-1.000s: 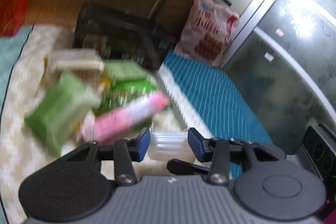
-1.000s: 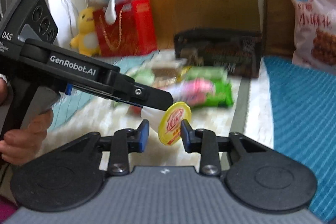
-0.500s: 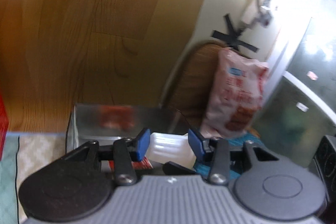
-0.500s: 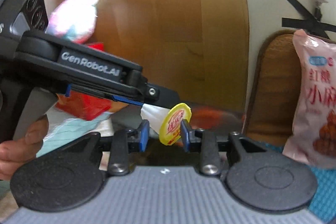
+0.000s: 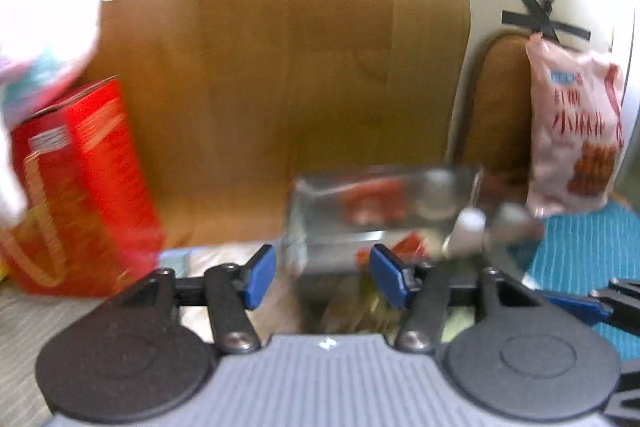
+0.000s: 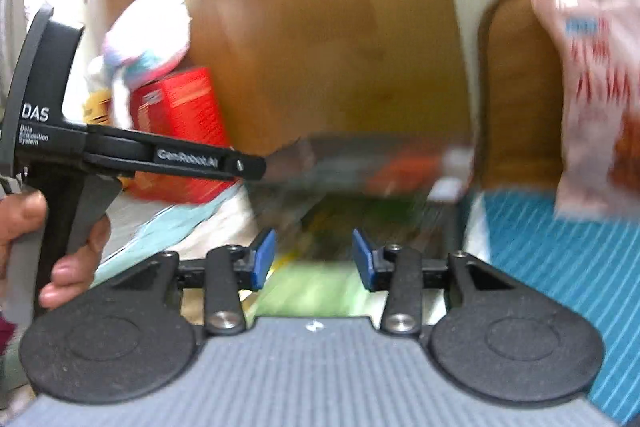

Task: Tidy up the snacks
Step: 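Carry the yellow cup into the black box and open the right gripper, then move the right gripper toward the pink UHA candy box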

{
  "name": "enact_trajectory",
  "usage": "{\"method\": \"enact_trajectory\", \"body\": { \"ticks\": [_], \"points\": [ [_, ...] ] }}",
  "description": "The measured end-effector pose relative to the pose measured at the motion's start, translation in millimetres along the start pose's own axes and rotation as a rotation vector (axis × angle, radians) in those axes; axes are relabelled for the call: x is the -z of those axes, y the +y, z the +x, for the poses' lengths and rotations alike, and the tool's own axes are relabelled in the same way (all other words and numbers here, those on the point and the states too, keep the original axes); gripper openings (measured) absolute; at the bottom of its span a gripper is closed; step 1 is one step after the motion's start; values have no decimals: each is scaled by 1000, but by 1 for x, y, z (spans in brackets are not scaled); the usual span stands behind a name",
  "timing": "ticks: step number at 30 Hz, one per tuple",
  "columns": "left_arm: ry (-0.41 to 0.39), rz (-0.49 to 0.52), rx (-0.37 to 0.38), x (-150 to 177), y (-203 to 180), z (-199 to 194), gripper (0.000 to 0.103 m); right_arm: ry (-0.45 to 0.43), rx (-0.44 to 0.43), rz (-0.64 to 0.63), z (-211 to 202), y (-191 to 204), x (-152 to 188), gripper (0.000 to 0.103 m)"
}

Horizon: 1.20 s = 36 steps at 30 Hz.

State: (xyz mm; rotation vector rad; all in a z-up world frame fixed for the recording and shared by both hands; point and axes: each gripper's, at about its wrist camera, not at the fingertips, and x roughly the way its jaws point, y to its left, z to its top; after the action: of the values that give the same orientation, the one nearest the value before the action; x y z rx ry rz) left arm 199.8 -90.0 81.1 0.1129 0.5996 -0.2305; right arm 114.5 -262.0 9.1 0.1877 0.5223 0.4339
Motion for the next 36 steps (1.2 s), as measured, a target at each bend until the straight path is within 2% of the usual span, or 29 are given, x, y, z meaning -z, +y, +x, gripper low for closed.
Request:
{"method": "enact_trajectory", "body": {
  "ticks": [5, 14, 19, 32, 36],
  "points": [
    [37, 6, -53, 40, 10, -30, 56, 89, -10, 3, -3, 20, 33, 48],
    [66, -44, -115, 82, 25, -65, 58, 96, -27, -77, -19, 57, 55, 47],
    [81, -64, -136, 103, 32, -77, 58, 117, -46, -36, -18, 61, 61, 47],
    [65, -96, -245, 131, 64, -95, 59, 113, -5, -15, -24, 69, 73, 48],
    [63, -113, -250, 133, 74, -95, 59, 110, 5, -8, -25, 70, 73, 48]
  ]
}}
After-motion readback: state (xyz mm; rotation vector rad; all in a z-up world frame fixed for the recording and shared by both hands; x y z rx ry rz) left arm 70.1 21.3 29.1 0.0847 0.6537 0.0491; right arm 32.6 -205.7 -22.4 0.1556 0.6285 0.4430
